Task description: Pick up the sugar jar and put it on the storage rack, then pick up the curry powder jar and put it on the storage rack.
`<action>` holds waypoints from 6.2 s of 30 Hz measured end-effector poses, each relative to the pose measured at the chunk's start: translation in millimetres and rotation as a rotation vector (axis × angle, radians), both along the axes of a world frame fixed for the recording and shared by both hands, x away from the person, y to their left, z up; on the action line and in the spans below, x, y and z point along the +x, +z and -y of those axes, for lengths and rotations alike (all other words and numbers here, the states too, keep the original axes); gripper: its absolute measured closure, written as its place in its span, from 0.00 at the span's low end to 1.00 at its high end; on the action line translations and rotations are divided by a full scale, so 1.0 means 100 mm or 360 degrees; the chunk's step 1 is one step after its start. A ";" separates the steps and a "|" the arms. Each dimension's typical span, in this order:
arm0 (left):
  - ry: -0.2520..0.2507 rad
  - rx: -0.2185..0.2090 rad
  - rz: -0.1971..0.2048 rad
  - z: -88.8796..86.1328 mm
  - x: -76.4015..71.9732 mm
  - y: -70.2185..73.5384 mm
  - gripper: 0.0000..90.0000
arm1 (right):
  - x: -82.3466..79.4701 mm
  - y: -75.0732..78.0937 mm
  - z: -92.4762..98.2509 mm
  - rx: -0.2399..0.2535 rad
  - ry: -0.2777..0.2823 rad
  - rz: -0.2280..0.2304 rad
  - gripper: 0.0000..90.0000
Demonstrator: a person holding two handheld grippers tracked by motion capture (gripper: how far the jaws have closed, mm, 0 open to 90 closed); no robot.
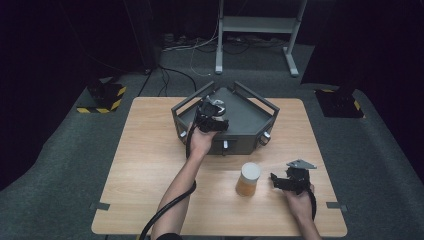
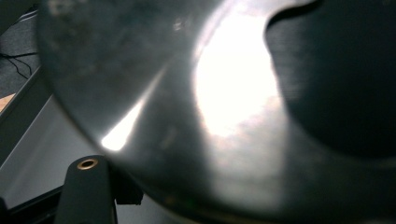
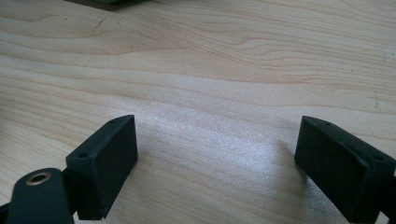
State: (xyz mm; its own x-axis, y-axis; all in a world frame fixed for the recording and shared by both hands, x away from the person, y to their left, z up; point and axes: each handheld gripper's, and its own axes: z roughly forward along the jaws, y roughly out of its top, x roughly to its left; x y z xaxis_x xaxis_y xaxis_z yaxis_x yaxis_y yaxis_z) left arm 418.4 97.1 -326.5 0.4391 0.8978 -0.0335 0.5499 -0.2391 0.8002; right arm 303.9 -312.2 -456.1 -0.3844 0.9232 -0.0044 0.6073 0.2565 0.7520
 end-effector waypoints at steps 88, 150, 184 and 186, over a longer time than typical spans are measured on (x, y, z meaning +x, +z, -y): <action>-0.0113 0.0128 0.0062 -0.45 -1.05 -0.39 0.04 | 0.00 0.00 0.00 -0.0002 0.0001 0.0001 0.14; 0.0029 0.0159 -0.0152 -0.27 -0.87 -1.23 0.05 | 0.00 0.00 -0.01 -0.0005 0.0000 0.0000 0.14; 0.0025 0.0145 -0.0135 -0.28 -0.89 -1.27 0.04 | 0.00 0.00 -0.01 -0.0009 -0.0004 0.0001 0.14; 0.0025 0.0144 -0.0135 -0.28 -0.89 -1.26 0.04 | 0.00 0.00 -0.01 -0.0009 -0.0004 0.0001 0.14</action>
